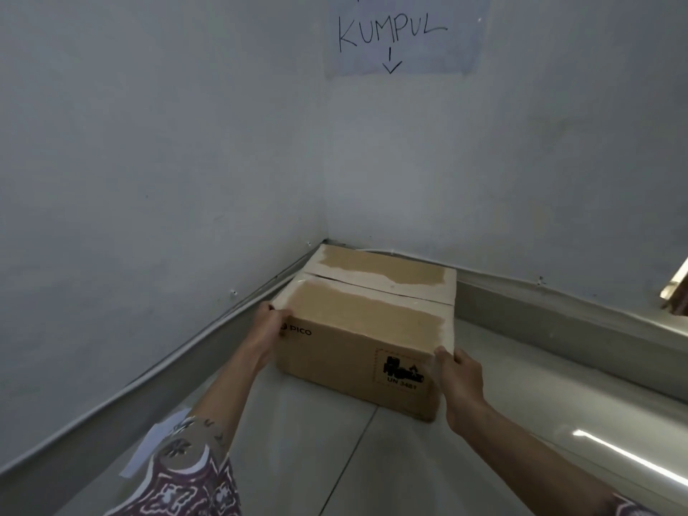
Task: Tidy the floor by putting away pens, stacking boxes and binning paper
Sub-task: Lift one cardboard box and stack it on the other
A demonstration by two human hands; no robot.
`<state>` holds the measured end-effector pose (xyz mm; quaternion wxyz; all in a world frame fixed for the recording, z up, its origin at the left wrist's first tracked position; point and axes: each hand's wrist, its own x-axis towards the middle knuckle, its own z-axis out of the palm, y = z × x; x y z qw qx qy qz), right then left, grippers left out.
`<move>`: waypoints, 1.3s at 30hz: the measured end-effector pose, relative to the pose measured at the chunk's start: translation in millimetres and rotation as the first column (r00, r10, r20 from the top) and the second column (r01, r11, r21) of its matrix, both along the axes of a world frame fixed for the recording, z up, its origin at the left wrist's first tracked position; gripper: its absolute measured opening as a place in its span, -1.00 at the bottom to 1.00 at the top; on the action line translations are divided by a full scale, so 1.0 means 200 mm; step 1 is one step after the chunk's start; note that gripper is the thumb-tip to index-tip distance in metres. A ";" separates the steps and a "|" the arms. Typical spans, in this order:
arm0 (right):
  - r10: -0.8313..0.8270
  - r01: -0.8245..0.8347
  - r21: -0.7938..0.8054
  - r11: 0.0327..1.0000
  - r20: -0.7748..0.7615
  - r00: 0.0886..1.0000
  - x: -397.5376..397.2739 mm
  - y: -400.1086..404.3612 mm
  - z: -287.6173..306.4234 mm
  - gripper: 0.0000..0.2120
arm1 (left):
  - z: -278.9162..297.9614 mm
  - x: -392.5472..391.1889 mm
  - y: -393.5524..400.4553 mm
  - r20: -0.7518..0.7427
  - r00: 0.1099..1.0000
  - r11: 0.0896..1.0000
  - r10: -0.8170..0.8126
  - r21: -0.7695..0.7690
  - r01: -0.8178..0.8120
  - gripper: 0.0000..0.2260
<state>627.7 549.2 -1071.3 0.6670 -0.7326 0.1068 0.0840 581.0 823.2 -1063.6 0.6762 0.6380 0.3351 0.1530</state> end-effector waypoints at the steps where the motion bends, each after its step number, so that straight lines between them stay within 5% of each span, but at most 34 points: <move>1: 0.000 0.000 0.009 1.000 0.008 1.000 0.01 0.02 -0.01 -0.86 | -0.01 0.02 0.01 0.009 1.000 1.000 -0.005 -0.021 0.005 -0.86; 4: 0.000 -0.001 0.030 1.000 0.029 1.000 0.03 0.06 -0.01 -0.76 | -0.03 0.10 0.03 0.092 0.996 0.998 0.015 -0.068 -0.009 -0.98; 7: 0.040 -0.042 0.022 0.999 0.048 0.998 0.04 0.09 -0.03 -0.73 | -0.03 0.16 0.04 0.184 0.983 0.991 -0.004 -0.131 0.029 -0.69; 10: 0.085 -0.087 0.042 0.995 0.048 0.995 0.05 0.10 -0.03 -0.70 | -0.02 0.21 0.04 0.218 0.973 0.982 -0.079 -0.153 0.114 -0.63; 29: 0.155 -0.157 -0.009 0.988 -0.090 0.984 -0.08 0.09 0.16 -0.52 | 0.28 -0.11 -0.16 0.140 0.977 0.985 -0.159 -0.052 0.168 -0.57; 34: 0.357 -0.358 -0.001 0.934 -0.075 0.931 -0.35 0.15 0.28 -0.55 | 0.44 -0.42 -0.31 0.143 0.982 0.992 -0.125 0.025 0.122 -0.67; 39: 0.615 -0.612 0.054 0.789 -0.081 0.785 -0.67 0.19 0.44 -0.56 | 0.52 -0.86 -0.41 0.083 0.996 0.993 -0.046 0.113 0.036 -0.80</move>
